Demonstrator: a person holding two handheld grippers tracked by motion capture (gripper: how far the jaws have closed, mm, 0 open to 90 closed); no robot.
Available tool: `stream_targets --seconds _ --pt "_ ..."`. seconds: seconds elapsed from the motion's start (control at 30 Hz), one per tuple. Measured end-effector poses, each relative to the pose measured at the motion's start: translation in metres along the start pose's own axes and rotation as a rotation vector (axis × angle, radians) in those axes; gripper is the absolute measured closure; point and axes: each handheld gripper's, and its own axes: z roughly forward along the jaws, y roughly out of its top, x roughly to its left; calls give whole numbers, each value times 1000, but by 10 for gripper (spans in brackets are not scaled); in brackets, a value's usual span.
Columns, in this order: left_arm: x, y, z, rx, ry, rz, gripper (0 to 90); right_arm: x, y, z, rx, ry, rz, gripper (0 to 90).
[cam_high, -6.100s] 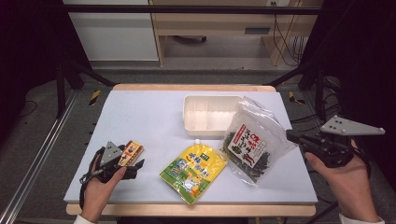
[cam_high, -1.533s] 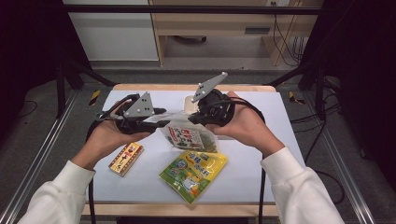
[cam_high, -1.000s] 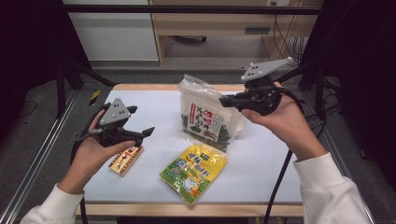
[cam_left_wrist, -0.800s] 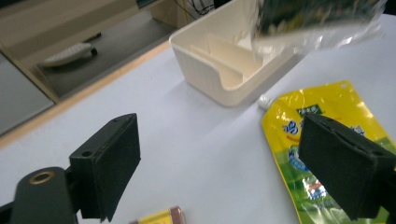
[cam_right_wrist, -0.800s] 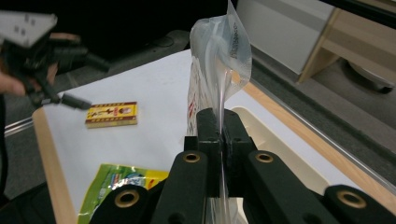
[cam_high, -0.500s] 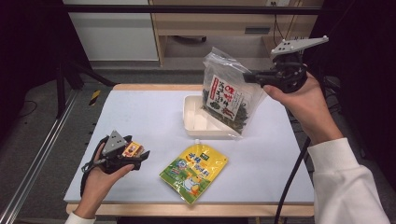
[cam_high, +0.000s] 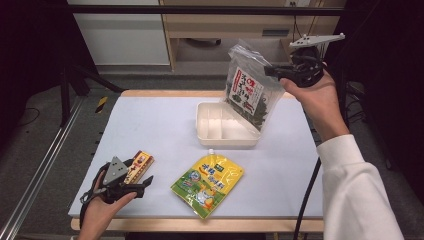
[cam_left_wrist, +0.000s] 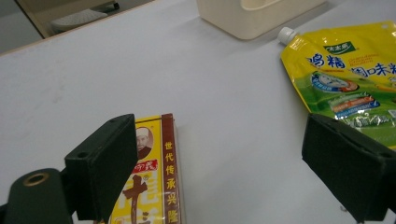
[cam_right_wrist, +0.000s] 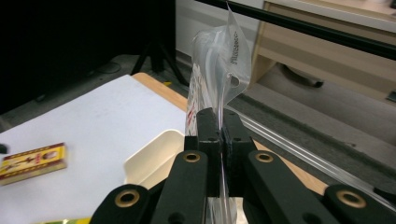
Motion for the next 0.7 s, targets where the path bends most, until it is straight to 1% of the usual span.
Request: stream_targets --seconds 0.03,0.07,0.13,0.17,0.23,0.33,0.4,0.5,0.7 --pt "1 -1 -1 1 -2 -8 102 -6 -2 4 -4 -5 14 890" --pt "3 -3 -1 3 -1 -18 102 -6 -2 4 -4 -5 14 890" --pt "6 -5 -2 7 0 -37 102 -12 -4 8 -7 -5 34 890" --pt "9 -5 -2 8 4 -43 103 -17 -8 12 -7 1 59 889" --pt "10 -4 -2 3 7 -48 104 -21 -13 16 -3 6 71 889" --pt "9 -4 -2 3 6 -46 104 -24 -17 20 3 6 70 889" --pt "8 -5 -2 11 1 -35 104 -27 -23 28 -6 12 93 890" --pt "8 -5 -2 11 1 -36 104 -28 -28 36 -11 13 101 890" --pt "9 -5 -2 11 1 -36 105 -30 -33 43 -17 3 109 890"
